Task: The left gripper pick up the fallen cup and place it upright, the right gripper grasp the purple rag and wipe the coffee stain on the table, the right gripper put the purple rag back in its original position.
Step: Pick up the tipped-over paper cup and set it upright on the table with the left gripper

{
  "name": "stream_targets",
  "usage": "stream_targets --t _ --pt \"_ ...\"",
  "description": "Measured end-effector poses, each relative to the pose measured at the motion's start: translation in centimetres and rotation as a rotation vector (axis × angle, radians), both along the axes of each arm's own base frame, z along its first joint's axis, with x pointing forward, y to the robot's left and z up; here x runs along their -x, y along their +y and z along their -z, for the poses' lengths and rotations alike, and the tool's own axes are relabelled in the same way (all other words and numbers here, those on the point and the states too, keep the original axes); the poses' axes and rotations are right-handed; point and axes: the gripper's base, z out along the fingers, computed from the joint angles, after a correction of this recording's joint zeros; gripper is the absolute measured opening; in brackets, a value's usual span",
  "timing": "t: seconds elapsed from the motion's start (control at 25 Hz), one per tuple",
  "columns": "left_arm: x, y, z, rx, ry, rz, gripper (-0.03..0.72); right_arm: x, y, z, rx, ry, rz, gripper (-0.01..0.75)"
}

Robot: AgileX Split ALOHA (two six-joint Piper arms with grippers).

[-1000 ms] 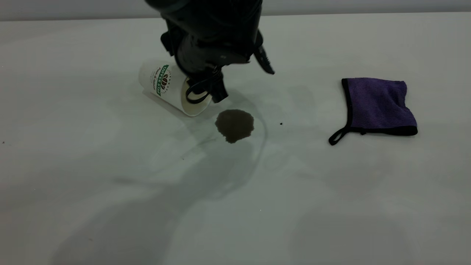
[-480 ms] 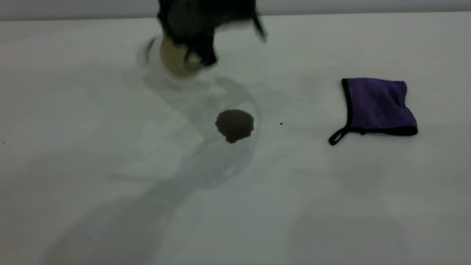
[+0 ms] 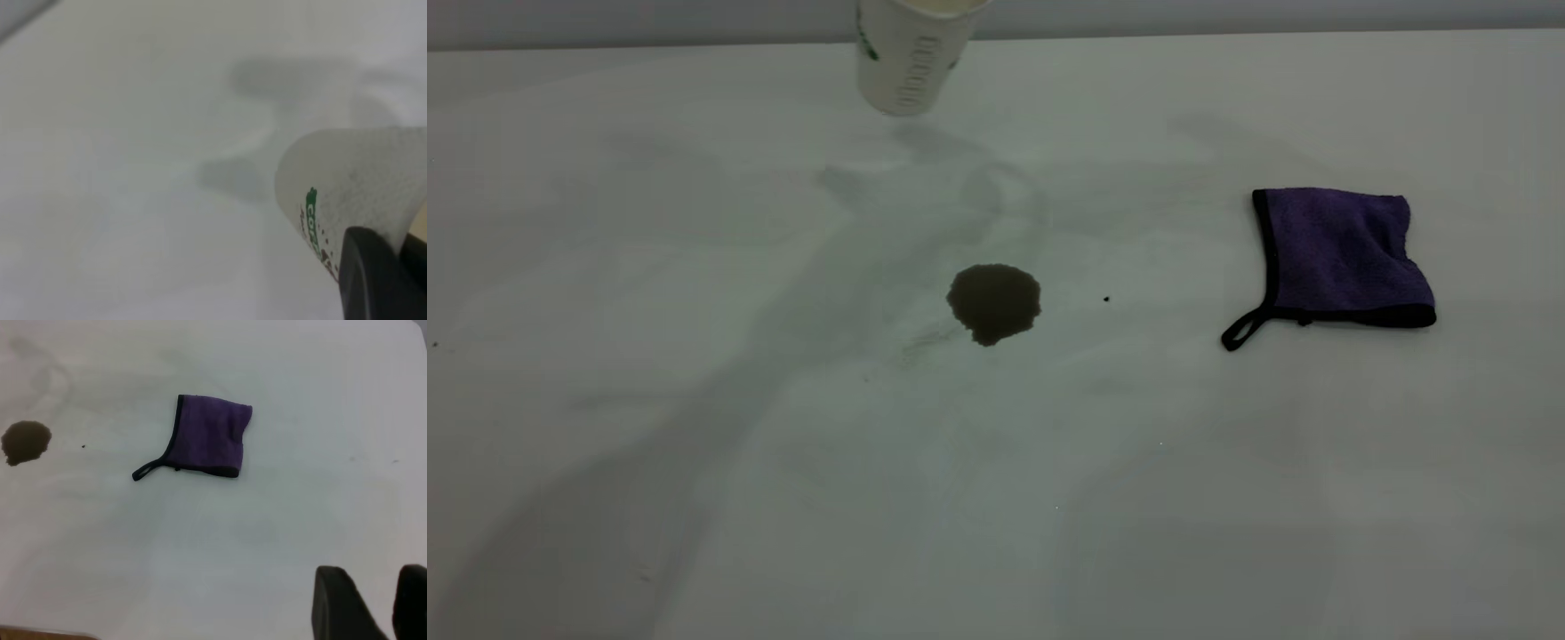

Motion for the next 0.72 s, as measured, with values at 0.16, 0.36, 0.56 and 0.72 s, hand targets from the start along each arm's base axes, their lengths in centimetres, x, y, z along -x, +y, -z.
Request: stream_targets --t 0.16,0.36,0.56,0.72 --pt "-1.7 3.2 1.1 0.139 0.071 -0.069 0.019 0.0 0.0 0.0 0.0 0.0 0.0 0.237" --pt "-3.5 6.7 4.2 0.244 0.143 -0.121 0.021 0.0 0.0 0.0 0.0 0.0 0.0 0.237" --pt "-4.4 8.0 7.5 0.313 0.183 -0.123 0.029 0.0 0.0 0.0 0.0 0.0 0.0 0.237" --pt "-4.7 8.2 9.1 0.312 0.191 -0.121 0.07 0.0 0.0 0.0 0.0 0.0 0.0 0.237"
